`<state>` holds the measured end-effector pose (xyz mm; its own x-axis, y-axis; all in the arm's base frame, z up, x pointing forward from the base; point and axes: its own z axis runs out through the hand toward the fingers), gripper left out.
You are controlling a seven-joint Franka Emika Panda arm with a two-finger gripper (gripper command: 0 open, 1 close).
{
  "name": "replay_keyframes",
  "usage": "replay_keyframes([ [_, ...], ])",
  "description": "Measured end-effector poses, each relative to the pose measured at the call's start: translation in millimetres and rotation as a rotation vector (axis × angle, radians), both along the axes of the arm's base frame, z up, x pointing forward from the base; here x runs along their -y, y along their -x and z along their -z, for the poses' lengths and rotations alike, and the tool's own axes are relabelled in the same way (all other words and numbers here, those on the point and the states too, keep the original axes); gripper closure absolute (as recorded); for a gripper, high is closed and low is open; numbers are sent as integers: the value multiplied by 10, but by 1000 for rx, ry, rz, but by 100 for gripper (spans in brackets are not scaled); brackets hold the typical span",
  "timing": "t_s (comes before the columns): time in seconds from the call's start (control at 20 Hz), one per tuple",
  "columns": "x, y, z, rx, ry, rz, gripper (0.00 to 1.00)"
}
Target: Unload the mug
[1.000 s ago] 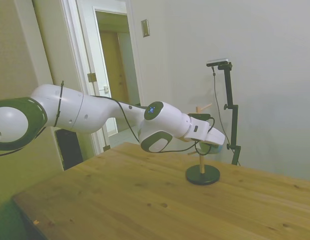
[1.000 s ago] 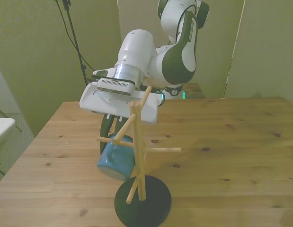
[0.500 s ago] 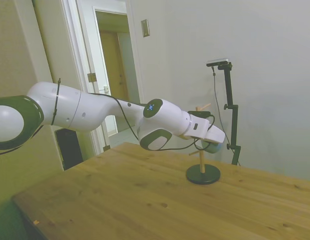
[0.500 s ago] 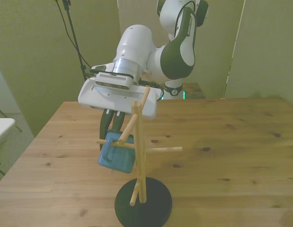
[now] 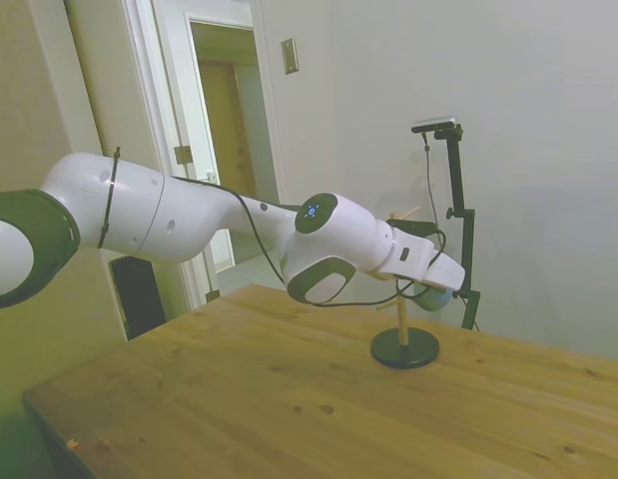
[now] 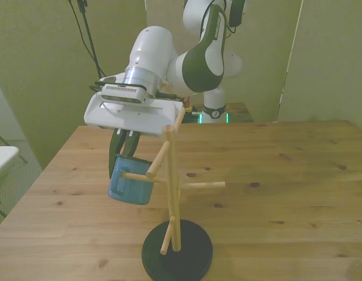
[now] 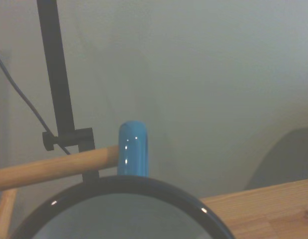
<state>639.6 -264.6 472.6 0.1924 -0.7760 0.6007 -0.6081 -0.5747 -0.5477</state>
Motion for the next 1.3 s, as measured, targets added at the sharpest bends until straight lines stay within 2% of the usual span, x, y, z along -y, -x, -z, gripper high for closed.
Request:
replay_keyframes([
  [0.3,119,136,-56,20,-31,18,100],
  [0.6,247,349,26,6,-49,17,100],
  [0.7,184,480,67,-5,-53,-5,100],
  [1.0,-167,1080,-49,-3,-52,-84,100],
  [1.3,-694,1566,337,-113,-49,-187,100],
])
